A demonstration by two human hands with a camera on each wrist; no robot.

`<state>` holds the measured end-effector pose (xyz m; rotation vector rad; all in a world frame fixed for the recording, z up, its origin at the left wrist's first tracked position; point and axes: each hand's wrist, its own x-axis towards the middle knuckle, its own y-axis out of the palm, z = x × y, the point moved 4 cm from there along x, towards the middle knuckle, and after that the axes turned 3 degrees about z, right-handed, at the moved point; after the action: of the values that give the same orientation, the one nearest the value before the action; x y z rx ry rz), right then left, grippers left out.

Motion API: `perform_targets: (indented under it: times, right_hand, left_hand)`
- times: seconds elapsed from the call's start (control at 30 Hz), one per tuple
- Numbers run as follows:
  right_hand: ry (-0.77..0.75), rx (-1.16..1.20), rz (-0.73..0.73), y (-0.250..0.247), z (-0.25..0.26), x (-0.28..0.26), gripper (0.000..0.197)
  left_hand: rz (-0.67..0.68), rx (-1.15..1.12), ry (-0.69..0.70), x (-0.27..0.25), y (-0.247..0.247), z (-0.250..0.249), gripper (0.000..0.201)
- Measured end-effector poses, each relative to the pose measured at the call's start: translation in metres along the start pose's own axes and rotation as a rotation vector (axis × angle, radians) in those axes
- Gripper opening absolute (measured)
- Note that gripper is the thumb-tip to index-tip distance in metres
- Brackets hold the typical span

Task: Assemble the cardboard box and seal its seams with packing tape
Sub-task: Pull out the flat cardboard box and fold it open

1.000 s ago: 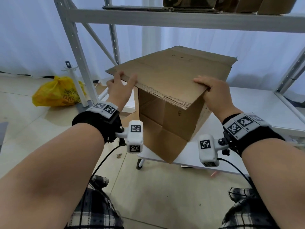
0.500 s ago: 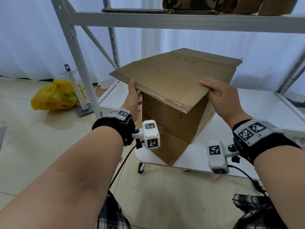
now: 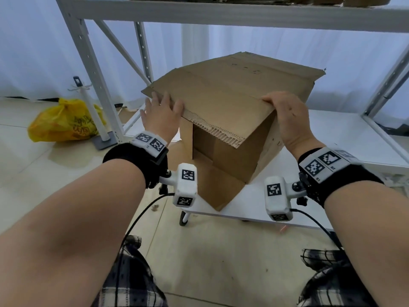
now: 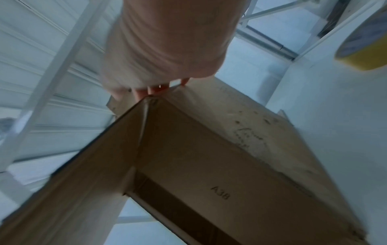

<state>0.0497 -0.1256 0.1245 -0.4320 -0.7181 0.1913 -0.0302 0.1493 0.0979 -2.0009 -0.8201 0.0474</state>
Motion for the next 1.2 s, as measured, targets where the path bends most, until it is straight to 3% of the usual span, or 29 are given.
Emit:
perform_targets:
  times: [0.13, 0.2, 0.3, 0.37, 0.53, 0.7, 0.87, 0.97, 1.03, 1.13, 1.2]
  right_hand:
    - [0.080, -0.287, 0.046, 0.011, 0.003, 0.006, 0.029]
    - [0.118, -0.269, 0.093, 0.014, 0.003, 0.008, 0.032]
    - [0.106, -0.263, 0.145, 0.013, 0.003, 0.011, 0.038]
    - [0.090, -0.284, 0.156, 0.013, 0.005, 0.010, 0.043]
    - [0.051, -0.317, 0.126, 0.011, 0.003, 0.006, 0.046]
    - [0.070, -0.366, 0.148, 0.003, -0.006, 0.005, 0.063]
    - [0.056, -0.445, 0.124, -0.006, -0.003, 0.000, 0.059]
    - [0.058, -0.595, 0.138, -0.003, 0.005, 0.002, 0.060]
    - [0.087, -0.677, 0.193, 0.001, 0.006, 0.006, 0.060]
    - [0.212, -0.540, 0.210, 0.003, 0.000, 0.012, 0.055]
    - [0.200, -0.420, 0.161, 0.003, -0.003, 0.013, 0.058]
  left_hand:
    - [0.013, 0.230, 0.100, -0.002, -0.009, -0.003, 0.051]
    - [0.028, 0.213, 0.152, -0.005, -0.016, -0.009, 0.043]
    - [0.146, 0.143, 0.118, -0.007, -0.019, -0.015, 0.037]
    - [0.210, 0.190, 0.100, -0.008, -0.013, -0.017, 0.042]
    - [0.282, 0.177, 0.051, -0.010, 0.010, -0.011, 0.087]
    - [0.351, 0.200, 0.030, -0.023, 0.026, -0.022, 0.093]
    - [0.315, 0.098, 0.036, -0.021, 0.039, -0.022, 0.091]
    - [0.092, -0.189, 0.008, -0.012, 0.030, -0.021, 0.079]
    - [0.013, -0.167, -0.028, -0.007, 0.024, -0.024, 0.081]
    - [0.117, 0.000, -0.012, -0.006, 0.034, -0.032, 0.090]
    - [0.227, -0.197, -0.052, -0.009, 0.048, -0.035, 0.089]
